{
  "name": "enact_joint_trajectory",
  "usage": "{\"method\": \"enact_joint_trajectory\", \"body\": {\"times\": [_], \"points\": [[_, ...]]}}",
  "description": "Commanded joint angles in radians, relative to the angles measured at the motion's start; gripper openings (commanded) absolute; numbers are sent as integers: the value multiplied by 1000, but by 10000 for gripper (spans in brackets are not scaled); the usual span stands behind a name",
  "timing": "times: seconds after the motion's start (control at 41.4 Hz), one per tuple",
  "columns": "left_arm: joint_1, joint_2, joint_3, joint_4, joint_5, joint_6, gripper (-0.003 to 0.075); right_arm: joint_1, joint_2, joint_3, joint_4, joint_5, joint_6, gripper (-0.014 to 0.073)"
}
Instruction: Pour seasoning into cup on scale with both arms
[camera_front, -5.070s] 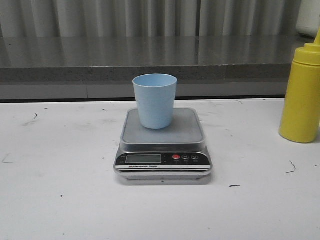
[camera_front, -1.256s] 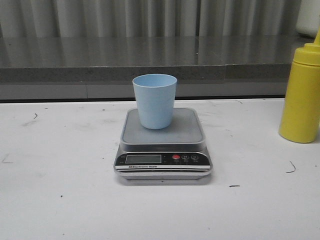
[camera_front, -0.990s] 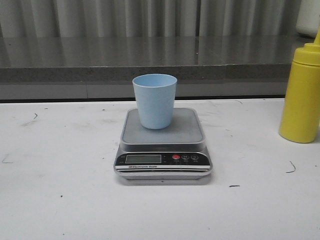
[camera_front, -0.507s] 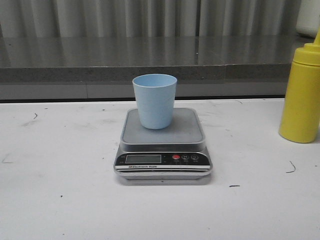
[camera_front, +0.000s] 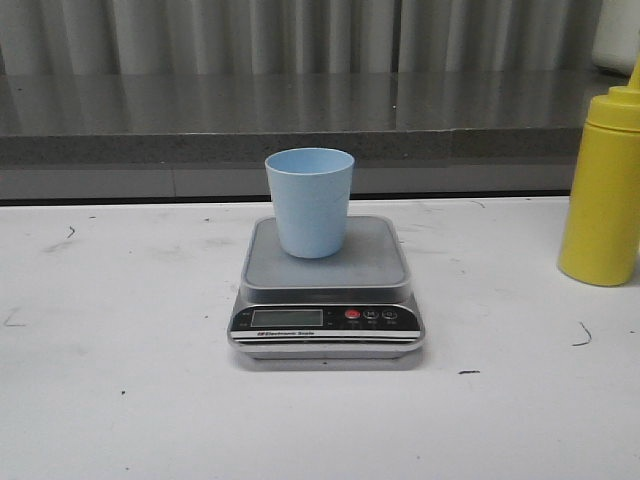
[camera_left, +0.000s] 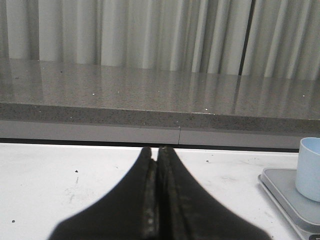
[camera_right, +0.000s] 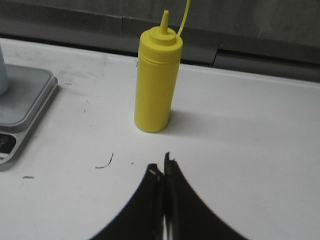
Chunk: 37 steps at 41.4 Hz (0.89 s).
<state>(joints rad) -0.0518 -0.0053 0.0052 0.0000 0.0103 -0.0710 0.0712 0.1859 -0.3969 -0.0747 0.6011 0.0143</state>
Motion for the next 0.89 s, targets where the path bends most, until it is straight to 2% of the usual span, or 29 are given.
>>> {"method": "enact_joint_trajectory", "body": {"times": [0.0, 0.121, 0.435, 0.869], "points": [[2, -16, 22, 0, -83, 3, -20, -27, -46, 78, 22, -233, -2, -117], [2, -16, 22, 0, -83, 3, -20, -48, -118, 204, 66, -362, -2, -117], [2, -16, 22, 0, -83, 3, -20, -50, -213, 420, 66, -696, -2, -117], [2, -16, 22, 0, -83, 3, -20, -50, -213, 418, 68, -648, -2, -117]]}}
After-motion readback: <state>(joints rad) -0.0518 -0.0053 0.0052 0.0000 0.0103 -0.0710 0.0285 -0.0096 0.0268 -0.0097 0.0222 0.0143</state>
